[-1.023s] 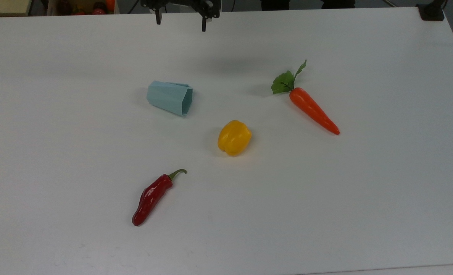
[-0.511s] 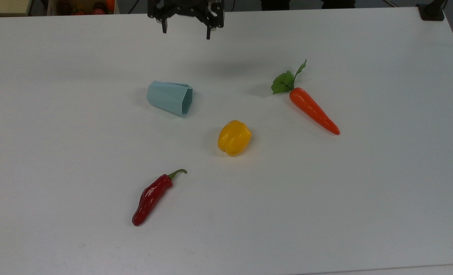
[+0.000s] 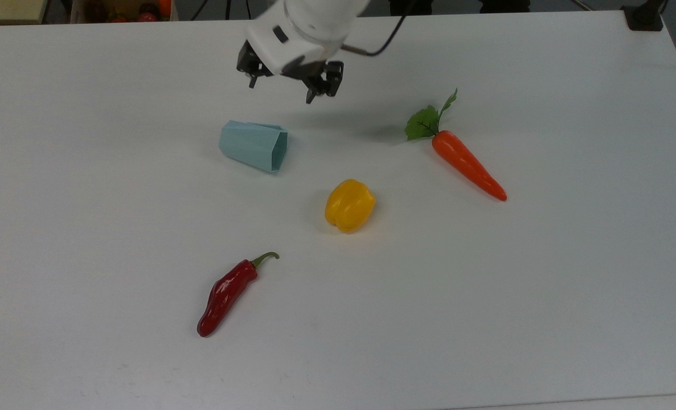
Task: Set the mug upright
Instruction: 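Move the gripper down toward the tipped light blue cup, then close the gripper on the cup's base rim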
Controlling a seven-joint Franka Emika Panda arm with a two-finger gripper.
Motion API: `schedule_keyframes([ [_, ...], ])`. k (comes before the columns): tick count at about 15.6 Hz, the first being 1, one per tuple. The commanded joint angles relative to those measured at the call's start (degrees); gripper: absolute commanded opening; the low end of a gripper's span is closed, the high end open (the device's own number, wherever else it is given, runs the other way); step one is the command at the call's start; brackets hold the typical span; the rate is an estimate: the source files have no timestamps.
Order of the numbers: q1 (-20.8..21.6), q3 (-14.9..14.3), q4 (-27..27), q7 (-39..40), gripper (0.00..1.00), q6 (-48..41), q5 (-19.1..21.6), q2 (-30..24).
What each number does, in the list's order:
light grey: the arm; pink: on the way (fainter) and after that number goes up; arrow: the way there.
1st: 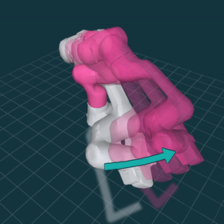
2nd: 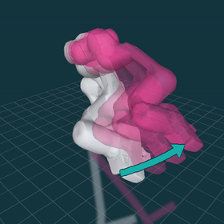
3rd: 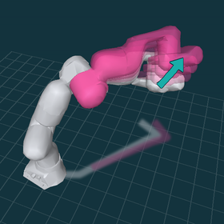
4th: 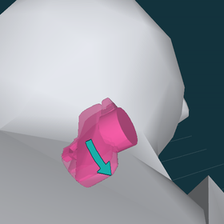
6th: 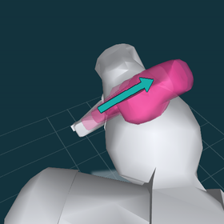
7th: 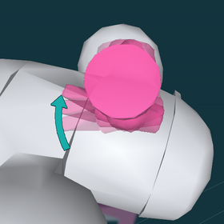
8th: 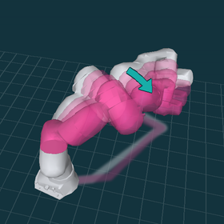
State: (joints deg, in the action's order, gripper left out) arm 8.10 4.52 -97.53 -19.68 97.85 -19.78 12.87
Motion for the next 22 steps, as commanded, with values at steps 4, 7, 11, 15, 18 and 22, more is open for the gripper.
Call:
schedule_keyframes([
  [4,4.7,-0.3,1.1,-14.0,1.0,-2.3,-11.7,8.0],
  [7,5.3,-0.3,1.7,-19.8,1.0,-2.2,-16.3,11.9],
  [11,5.2,-0.3,2.9,-22.9,0.86,-4.0,-20.0,14.9],
  [15,4.7,-0.3,2.2,-21.6,0.64,-7.0,-21.7,15.4],
  [18,4.7,-0.5,2.0,-18.6,0.44,-8.5,-22.1,15.4],
  [22,4.6,-0.7,2.0,-18.1,0.24,-8.6,-22.5,15.3],
])
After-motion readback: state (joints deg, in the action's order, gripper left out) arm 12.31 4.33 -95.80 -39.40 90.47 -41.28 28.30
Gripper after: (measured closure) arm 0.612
